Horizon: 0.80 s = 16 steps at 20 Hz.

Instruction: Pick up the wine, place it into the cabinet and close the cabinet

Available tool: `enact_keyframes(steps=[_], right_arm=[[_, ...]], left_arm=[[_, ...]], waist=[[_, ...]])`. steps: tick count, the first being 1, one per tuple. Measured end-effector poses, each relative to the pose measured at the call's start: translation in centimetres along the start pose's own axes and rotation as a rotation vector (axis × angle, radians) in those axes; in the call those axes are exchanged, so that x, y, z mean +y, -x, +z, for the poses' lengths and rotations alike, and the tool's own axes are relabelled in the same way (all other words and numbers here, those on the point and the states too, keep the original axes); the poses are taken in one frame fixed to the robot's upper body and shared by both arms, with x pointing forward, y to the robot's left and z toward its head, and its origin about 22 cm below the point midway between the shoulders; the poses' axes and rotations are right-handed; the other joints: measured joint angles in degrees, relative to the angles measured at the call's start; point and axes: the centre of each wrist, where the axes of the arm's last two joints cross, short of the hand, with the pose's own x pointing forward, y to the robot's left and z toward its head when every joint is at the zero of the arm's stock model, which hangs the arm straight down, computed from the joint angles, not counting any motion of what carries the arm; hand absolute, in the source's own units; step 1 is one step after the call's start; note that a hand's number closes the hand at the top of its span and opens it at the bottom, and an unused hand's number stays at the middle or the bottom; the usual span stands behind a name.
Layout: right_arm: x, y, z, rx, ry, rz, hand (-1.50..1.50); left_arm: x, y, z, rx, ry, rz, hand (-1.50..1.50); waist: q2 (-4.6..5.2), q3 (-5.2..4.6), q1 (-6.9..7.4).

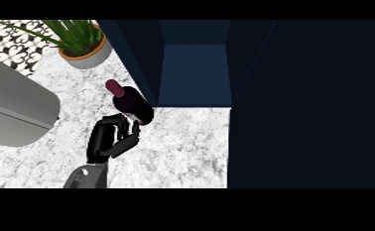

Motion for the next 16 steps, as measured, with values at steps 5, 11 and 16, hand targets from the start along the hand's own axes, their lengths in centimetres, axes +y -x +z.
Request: enact_keyframes(steps=[5,11,16], right_arm=[[-0.1,0.2,0.6,0.006,-0.011,0.002,-1.50],[0.4,0.6,0.5,-0.007,-0.015,-0.028,-1.50],[-0.1,0.3,0.3,-0.012,-0.018,-0.003,-1.50]], left_arm=[[-1.5,-2.0,-1.0,0.060,-0.022,-0.036,1.50],[-4.1,-3.3,-1.2,0.120,-0.017,-0.105,1.50],[-7.5,-4.2,-1.3,0.149,0.029,-0.169,1.50]], waist=[[0.20,-0.05,-0.21],[0.22,0.00,-0.34],[0.24,-0.02,-0.62]])
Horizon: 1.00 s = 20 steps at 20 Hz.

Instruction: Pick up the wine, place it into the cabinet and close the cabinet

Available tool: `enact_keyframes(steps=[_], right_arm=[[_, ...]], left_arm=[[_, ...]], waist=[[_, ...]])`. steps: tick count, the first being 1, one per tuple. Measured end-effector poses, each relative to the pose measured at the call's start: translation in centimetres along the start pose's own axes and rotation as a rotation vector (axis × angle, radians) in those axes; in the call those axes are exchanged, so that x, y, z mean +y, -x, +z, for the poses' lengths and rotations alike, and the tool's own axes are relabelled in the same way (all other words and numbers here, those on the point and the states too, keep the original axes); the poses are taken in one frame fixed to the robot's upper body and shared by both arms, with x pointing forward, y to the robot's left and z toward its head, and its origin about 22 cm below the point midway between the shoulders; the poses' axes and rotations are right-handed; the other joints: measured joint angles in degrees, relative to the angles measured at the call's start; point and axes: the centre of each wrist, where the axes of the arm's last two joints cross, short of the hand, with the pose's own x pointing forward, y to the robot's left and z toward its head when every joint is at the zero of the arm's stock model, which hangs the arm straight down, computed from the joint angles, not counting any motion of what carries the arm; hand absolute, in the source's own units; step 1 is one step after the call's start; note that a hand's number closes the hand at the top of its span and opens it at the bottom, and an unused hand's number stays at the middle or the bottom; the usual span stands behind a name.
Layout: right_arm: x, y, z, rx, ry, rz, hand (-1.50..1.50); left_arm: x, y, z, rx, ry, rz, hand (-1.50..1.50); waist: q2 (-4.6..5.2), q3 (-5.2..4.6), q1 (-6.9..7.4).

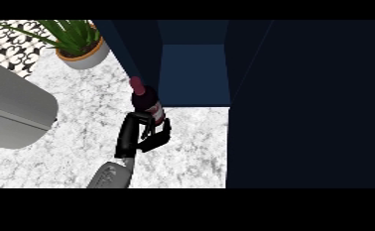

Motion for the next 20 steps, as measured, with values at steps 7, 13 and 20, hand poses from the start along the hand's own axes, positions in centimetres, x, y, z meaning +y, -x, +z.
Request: enact_keyframes(steps=[7,13,20], right_arm=[[-0.2,-0.1,0.1,0.002,0.003,0.005,-1.50],[-0.6,-0.1,0.3,-0.003,0.002,0.022,-1.50],[-0.7,-0.1,0.6,-0.005,-0.004,0.017,-1.50]], left_arm=[[-4.4,-2.7,-0.4,0.028,0.071,0.002,1.50],[-6.7,-5.8,-3.3,0.027,0.110,-0.015,1.50],[-7.7,-7.3,-6.8,0.019,0.053,-0.113,1.50]], waist=[[0.23,-0.17,-0.93],[0.60,-0.44,-1.85],[0.65,-0.36,-2.38]])
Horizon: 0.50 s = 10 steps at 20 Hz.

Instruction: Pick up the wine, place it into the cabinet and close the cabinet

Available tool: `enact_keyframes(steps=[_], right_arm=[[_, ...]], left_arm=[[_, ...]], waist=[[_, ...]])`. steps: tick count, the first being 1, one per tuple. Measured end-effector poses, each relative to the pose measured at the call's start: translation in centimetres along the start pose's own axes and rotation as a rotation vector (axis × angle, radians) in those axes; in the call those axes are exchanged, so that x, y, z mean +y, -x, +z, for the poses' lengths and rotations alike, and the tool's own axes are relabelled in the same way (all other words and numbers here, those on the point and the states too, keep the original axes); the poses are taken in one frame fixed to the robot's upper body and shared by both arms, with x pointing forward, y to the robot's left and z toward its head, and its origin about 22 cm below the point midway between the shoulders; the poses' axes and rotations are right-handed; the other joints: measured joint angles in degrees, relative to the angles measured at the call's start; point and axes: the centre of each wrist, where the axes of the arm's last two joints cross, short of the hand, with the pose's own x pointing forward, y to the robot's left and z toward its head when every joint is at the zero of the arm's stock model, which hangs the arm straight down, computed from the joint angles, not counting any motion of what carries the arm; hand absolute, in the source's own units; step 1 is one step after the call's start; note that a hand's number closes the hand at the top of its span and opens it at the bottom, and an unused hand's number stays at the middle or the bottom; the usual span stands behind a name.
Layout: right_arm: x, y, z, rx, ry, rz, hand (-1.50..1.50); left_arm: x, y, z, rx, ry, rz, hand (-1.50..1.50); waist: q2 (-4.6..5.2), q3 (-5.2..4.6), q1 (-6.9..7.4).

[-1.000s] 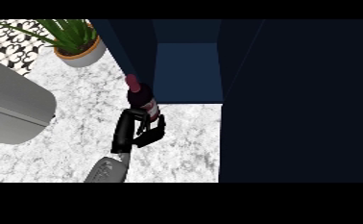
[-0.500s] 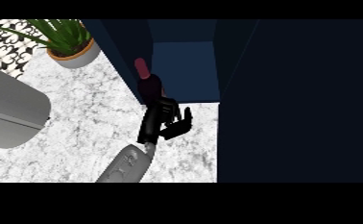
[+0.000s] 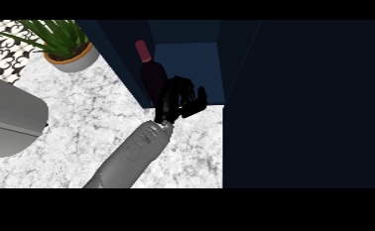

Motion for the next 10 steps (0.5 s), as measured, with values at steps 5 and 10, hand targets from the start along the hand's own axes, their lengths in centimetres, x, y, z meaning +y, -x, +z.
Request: enact_keyframes(steps=[5,10], right_arm=[[-0.2,0.0,0.1,-0.003,-0.010,0.003,-1.50],[-0.2,0.0,-0.1,-0.014,-0.022,-0.005,-1.50]], left_arm=[[-0.2,-0.2,-1.7,-0.003,-0.015,-0.064,1.50],[0.0,0.2,-2.5,-0.017,-0.027,-0.087,1.50]], waist=[[0.15,-0.01,-0.62],[0.19,0.02,-1.14]])
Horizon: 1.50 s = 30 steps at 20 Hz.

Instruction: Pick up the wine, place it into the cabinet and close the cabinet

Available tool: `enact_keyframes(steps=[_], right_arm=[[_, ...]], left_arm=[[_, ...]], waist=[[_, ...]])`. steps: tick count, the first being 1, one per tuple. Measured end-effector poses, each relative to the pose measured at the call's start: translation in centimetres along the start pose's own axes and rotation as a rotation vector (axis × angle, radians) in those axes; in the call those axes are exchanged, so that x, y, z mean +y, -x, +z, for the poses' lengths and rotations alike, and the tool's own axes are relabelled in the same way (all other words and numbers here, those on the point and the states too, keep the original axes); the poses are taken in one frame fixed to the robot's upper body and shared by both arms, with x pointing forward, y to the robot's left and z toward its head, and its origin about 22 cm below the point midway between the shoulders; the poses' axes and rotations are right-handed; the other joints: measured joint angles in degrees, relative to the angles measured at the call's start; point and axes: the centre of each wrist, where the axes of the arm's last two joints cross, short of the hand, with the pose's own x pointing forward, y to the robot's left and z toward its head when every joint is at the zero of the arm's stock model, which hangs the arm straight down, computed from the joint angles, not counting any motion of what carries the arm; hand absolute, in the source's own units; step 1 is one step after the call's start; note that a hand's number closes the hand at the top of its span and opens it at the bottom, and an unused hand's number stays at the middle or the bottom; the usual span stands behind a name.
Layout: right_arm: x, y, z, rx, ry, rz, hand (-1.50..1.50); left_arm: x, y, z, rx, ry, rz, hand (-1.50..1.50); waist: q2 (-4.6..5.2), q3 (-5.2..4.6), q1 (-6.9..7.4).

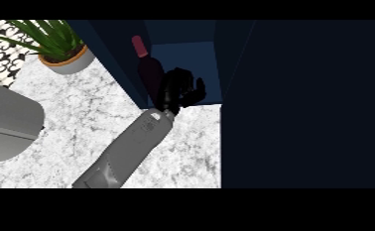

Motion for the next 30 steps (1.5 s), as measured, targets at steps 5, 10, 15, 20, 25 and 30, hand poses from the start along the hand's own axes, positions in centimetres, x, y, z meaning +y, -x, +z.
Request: enact_keyframes(steps=[5,10,15,20,25,30], right_arm=[[0.0,0.2,0.2,-0.006,-0.010,-0.011,-1.50],[0.1,0.3,0.4,-0.002,-0.013,-0.022,-1.50],[0.0,0.3,0.4,-0.004,-0.016,-0.023,-1.50],[0.0,0.4,0.5,-0.004,-0.031,-0.028,-1.50],[0.2,0.5,0.3,-0.006,-0.043,-0.044,-1.50],[0.1,0.5,0.3,-0.013,-0.055,-0.042,-1.50]], left_arm=[[0.1,0.0,-0.6,0.019,-0.037,-0.005,1.50],[0.3,0.1,-0.9,0.010,-0.058,0.030,1.50],[0.5,-0.4,-1.6,0.032,-0.077,0.074,1.50],[0.6,-0.6,-2.1,0.025,-0.116,0.066,1.50],[0.6,-0.5,-2.5,-0.020,-0.128,-0.052,1.50],[1.0,-1.0,-3.5,-0.060,-0.168,-0.165,1.50]], waist=[[0.08,-0.01,-0.67],[0.21,-0.09,-0.88],[0.53,-0.20,-1.14],[0.82,-0.24,-1.58],[0.94,-0.21,-1.75],[0.95,-0.07,-2.14]])
